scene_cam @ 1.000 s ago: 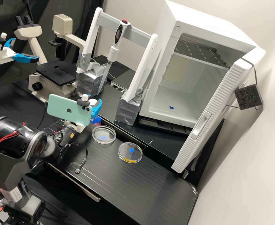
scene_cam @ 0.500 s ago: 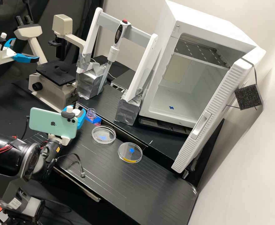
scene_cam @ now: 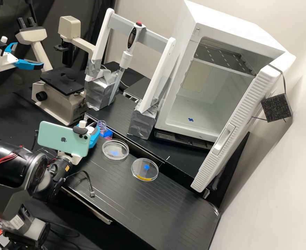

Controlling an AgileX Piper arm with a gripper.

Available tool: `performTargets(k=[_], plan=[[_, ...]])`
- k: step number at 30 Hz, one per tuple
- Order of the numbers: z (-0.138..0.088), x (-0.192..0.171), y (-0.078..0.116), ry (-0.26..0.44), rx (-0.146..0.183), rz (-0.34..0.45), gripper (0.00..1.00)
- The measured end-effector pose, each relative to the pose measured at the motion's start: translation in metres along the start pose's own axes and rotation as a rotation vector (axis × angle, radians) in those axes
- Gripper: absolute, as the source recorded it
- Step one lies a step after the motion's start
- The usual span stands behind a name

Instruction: Open the bottle

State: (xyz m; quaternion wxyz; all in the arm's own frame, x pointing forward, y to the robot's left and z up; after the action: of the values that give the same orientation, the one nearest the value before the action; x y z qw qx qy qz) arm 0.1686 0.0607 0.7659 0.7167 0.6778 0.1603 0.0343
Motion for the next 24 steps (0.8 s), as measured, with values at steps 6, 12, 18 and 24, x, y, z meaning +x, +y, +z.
performTargets(k=[6,12,18,24], plan=[[0.002,0.001,-0.003,-0.013,0.001,-0.016,1.00],[0.002,0.002,-0.006,-0.013,0.000,-0.028,1.00],[0.002,0.002,-0.005,-0.014,0.000,-0.025,1.00],[-0.004,-0.004,0.010,0.030,-0.004,0.056,1.00]])
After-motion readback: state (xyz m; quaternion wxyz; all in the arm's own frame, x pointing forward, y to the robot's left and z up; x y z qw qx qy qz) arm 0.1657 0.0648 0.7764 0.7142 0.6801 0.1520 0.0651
